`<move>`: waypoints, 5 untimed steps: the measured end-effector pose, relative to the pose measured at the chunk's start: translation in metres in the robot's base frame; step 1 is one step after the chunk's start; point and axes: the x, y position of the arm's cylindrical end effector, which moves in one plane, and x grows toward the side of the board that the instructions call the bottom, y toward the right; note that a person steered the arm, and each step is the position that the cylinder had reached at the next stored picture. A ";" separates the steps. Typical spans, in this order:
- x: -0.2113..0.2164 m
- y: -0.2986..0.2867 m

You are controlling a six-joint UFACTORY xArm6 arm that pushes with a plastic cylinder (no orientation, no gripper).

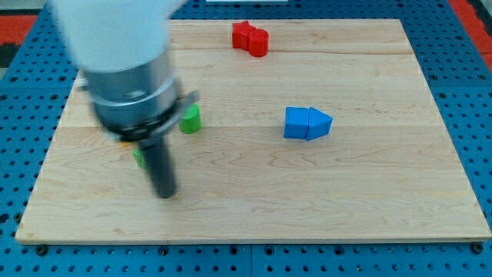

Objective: Move the blue blocks and green blocks parallel to each other

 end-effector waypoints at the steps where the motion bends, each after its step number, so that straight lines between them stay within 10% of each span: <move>1: -0.021 -0.049; 3: -0.092 0.061; 5: -0.027 -0.018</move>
